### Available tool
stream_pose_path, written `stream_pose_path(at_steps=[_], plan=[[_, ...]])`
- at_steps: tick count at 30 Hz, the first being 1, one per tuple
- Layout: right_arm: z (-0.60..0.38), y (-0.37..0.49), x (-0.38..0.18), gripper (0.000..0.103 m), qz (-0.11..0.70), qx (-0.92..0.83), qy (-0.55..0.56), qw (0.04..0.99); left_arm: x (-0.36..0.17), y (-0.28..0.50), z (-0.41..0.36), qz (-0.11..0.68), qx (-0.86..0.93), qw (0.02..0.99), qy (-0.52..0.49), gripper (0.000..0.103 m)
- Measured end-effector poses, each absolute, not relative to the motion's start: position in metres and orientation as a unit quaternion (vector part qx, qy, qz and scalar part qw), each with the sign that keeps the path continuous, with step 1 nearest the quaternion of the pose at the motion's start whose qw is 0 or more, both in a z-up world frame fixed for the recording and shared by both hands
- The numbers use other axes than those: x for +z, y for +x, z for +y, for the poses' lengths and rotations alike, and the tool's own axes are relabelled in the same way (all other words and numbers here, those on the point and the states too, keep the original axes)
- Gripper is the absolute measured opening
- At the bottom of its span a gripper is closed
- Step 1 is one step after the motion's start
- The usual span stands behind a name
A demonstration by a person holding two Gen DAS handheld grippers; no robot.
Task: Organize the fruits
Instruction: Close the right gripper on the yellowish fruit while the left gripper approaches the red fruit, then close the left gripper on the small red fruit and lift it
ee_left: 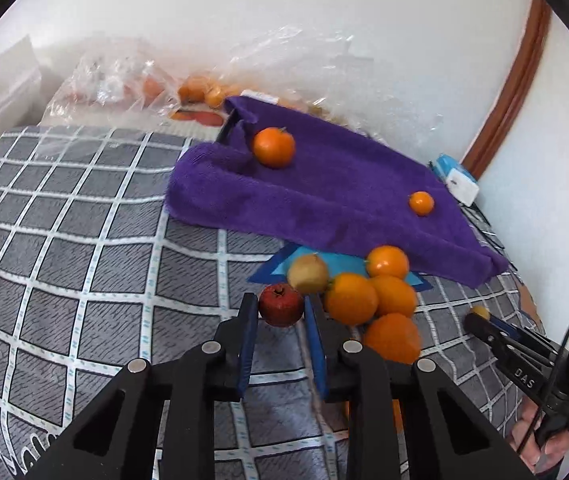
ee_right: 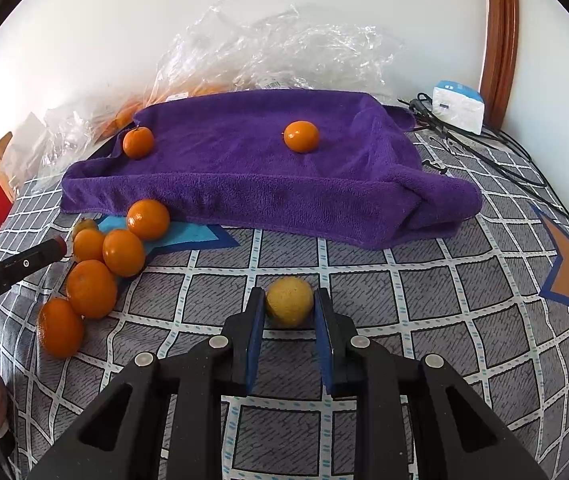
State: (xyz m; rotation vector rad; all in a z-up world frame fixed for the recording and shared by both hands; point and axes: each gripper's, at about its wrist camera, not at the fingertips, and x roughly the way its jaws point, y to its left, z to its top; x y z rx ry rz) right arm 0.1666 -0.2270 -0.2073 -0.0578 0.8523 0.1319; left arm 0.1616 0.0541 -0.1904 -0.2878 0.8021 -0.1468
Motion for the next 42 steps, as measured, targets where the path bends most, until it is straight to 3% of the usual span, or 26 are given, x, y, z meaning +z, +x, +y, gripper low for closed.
stream_pose_path(at_steps=[10, 20, 42], plan=[[-0.229, 0.168, -0.208, 0.024, 0.416, 0.066, -0.023, 0.907, -0.195, 0.172, 0.052, 0.402, -0.068, 0.903, -0.135, 0.027], [-0.227, 0.168, -0.208, 0.024, 0.419, 0.066, -0.026, 0.905, -0.197, 0.171, 0.059, 0.395, -0.074, 0.902, -0.156, 0.023], [-0.24, 0.163, -0.203, 0.024, 0.4, 0.071, 0.009, 0.914, -0.172, 0.147, 0.066, 0.326, -0.058, 0.932, -0.145, 0.023]])
